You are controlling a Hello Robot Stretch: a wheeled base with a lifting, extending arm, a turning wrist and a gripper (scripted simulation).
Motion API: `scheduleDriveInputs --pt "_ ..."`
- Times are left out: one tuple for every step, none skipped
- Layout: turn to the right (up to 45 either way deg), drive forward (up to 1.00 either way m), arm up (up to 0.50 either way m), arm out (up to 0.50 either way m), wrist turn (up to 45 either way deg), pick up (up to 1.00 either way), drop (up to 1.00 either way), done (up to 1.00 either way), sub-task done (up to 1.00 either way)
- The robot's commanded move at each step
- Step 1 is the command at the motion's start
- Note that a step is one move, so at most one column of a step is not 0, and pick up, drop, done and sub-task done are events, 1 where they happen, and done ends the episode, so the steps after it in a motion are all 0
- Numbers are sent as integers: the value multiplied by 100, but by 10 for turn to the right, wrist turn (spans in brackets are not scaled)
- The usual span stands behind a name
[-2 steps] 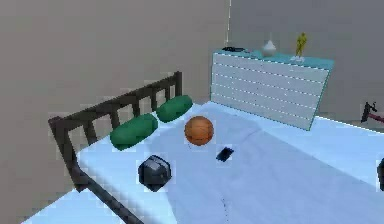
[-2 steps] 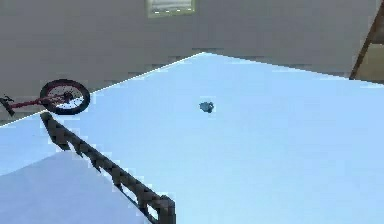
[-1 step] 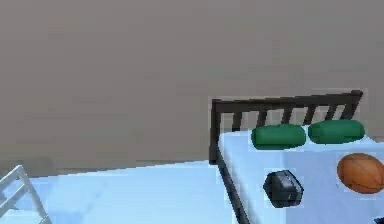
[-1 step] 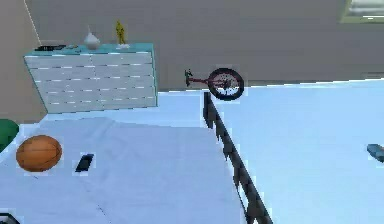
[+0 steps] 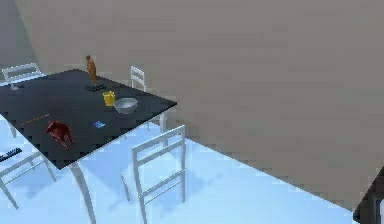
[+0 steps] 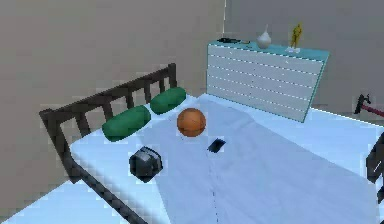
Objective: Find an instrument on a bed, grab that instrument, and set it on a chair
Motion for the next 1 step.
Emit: scheduleDriveInputs --pt "-120 0 0 0 0 0 0 0 0"
